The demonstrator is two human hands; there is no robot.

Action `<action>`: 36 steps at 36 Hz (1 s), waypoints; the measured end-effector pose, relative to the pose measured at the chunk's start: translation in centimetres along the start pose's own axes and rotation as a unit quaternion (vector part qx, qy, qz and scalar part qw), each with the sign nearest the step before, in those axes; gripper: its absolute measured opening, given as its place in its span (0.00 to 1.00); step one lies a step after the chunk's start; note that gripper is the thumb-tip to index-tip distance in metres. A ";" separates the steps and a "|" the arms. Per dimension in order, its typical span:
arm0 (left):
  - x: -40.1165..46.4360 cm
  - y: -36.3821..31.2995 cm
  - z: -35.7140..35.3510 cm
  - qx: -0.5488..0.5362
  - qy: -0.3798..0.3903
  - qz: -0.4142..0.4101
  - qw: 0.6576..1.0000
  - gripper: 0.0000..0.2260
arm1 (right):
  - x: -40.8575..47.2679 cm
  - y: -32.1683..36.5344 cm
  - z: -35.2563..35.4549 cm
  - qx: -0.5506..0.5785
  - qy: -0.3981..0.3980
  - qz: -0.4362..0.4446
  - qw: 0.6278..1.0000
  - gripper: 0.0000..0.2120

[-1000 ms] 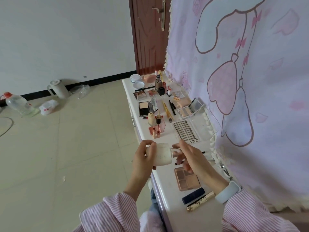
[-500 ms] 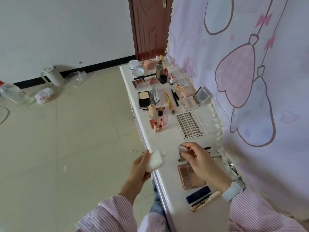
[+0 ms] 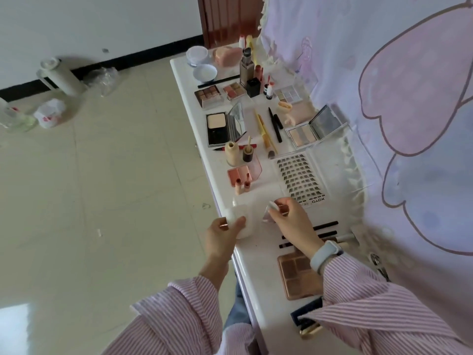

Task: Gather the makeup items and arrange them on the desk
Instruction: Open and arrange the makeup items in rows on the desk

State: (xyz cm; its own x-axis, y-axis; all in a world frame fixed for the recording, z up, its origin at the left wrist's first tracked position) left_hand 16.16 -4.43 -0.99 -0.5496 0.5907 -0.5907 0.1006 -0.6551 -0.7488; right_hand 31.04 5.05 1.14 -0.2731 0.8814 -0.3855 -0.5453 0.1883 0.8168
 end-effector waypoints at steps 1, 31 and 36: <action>0.1 0.0 -0.3 0.014 -0.009 -0.003 1.000 0.12 | 0.3 0.3 -0.2 -0.013 0.000 0.008 1.000 0.11; -3.5 -0.2 0.1 0.257 -0.099 -0.164 0.947 0.21 | -3.8 -2.0 4.1 -0.283 -0.016 0.188 0.941 0.12; -6.0 0.8 -1.6 0.390 -0.092 -0.355 0.845 0.21 | -3.4 -2.1 4.1 -0.402 0.068 0.153 0.900 0.16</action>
State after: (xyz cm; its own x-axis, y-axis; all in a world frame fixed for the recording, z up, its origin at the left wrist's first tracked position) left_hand 20.89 -7.73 1.47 -0.3682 0.9291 0.0342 -0.8458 -0.3194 -0.4273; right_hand 36.35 3.43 2.49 -0.5726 0.7672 -0.2892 -0.8105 -0.4764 0.3408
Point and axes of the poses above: each hand's wrist, its own x-axis towards the middle knuckle, its own z-axis out of the back of the hand, y = z × x, the point moved 4 cm from there along x, towards the middle knuckle, and after that the axes turned 8 degrees about x, right-handed, at the moved point
